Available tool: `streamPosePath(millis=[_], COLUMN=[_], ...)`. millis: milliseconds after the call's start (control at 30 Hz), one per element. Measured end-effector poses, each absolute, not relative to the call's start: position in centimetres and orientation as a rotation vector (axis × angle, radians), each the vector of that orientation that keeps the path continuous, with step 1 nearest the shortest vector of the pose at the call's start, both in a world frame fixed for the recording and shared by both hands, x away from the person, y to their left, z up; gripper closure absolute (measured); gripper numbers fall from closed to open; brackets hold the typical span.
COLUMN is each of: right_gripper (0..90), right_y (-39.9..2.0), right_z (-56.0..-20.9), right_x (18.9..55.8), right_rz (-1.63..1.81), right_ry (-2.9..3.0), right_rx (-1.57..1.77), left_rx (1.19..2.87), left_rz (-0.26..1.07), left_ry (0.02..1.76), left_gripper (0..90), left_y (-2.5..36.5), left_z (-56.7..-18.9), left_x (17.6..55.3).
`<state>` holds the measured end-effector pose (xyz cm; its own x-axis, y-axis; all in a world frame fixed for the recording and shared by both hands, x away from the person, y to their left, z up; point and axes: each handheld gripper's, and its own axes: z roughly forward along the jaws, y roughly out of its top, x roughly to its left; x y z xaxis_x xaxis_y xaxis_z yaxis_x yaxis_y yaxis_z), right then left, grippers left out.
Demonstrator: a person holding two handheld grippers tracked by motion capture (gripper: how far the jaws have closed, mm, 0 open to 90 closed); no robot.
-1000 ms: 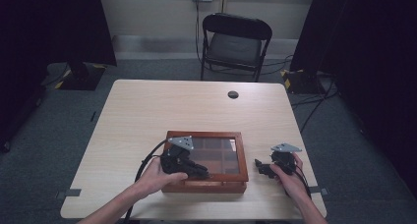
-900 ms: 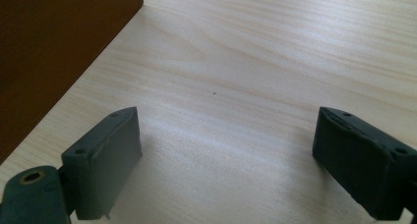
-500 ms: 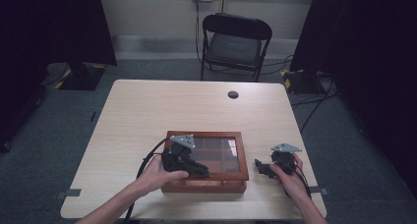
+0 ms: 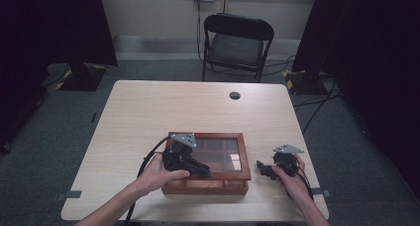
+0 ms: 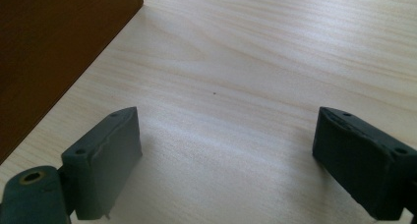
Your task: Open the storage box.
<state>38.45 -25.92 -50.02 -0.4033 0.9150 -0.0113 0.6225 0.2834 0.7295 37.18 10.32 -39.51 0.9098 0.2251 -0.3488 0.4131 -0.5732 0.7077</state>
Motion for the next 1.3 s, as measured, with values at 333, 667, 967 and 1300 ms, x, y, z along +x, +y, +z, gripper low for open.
streamPosePath(millis=[333,667,967,1300], right_gripper=[10.1,10.0,10.1,10.0], right_y=[-25.9,-25.9,-25.9,-25.9], right_z=[-50.0,-50.0,-50.0,-50.0], right_x=[38.5,38.5,38.5,38.5], right_rz=[0.914,0.914,0.913,0.913], right_ry=[2.13,2.13,2.13,2.13], right_rx=[1.378,1.377,1.378,1.377], left_rx=[2.232,2.224,2.202,2.209], left_rz=[-0.263,-0.272,-0.266,-0.263], left_ry=[0.447,0.458,0.467,0.473], left_gripper=[81.7,81.7,81.7,81.6], left_y=[10.1,10.2,10.3,10.3], left_z=[-38.9,-38.5,-37.9,-37.5], left_x=[37.3,37.5,37.7,37.8])
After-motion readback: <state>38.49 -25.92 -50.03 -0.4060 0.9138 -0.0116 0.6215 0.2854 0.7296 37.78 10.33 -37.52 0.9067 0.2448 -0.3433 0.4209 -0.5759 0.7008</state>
